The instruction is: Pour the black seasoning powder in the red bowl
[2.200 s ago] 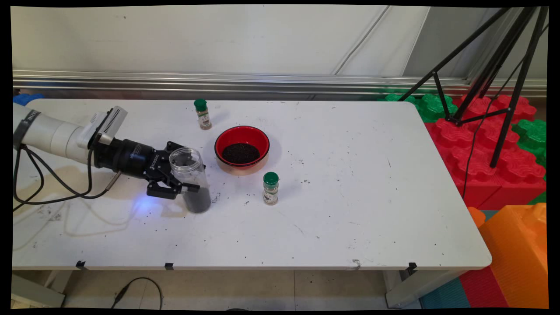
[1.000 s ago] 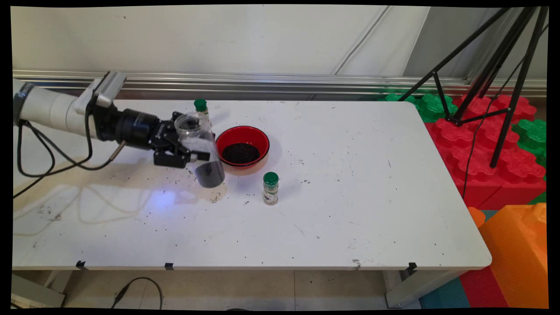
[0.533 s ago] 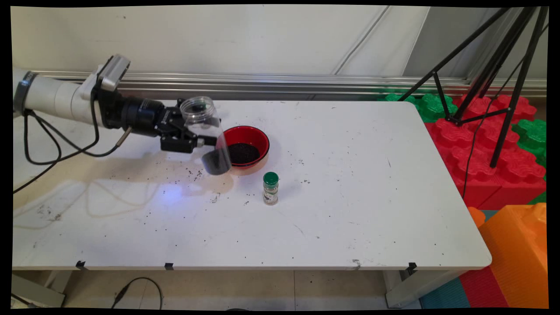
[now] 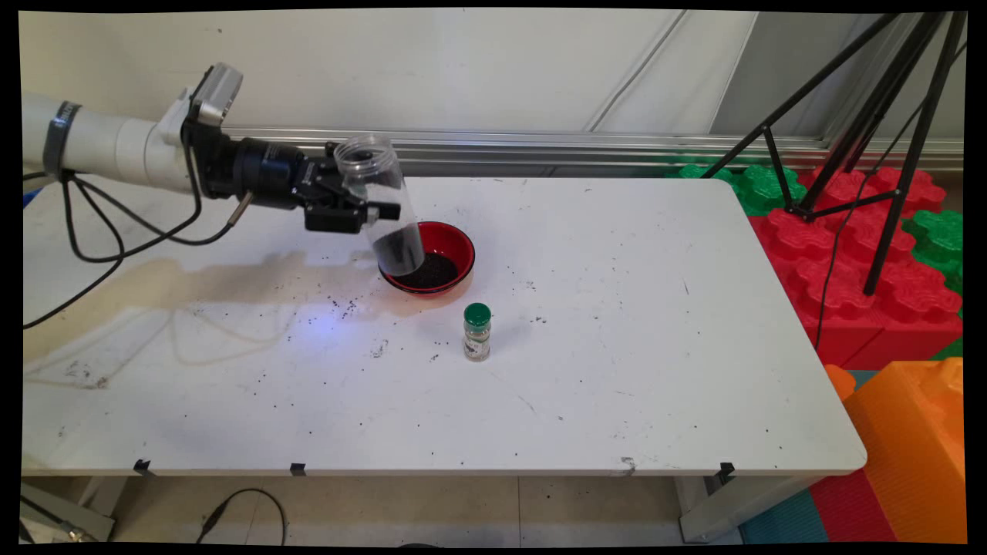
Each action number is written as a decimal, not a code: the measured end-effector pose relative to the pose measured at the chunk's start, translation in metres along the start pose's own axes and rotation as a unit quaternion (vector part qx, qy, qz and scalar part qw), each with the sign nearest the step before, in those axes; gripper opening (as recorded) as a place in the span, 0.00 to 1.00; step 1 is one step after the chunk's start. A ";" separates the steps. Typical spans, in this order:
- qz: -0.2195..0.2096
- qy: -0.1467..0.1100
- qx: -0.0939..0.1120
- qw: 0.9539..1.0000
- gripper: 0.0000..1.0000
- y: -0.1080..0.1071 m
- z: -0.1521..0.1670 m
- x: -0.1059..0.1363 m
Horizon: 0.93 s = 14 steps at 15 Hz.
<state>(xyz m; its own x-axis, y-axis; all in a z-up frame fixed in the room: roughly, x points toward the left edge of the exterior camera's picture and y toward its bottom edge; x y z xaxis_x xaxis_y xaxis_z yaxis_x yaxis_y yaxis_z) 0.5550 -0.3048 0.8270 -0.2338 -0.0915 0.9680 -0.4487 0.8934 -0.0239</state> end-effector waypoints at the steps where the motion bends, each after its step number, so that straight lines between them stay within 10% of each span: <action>1: 0.001 0.001 0.003 1.000 0.00 -0.003 0.001 0.002; 14: 0.019 0.010 0.057 0.998 0.00 -0.045 0.019 0.018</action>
<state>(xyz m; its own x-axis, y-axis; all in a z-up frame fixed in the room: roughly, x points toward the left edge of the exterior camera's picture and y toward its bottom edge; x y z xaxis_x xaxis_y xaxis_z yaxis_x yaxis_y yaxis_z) 0.5552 -0.3551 0.8404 -0.2360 -0.0487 0.9705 -0.5357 0.8398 -0.0882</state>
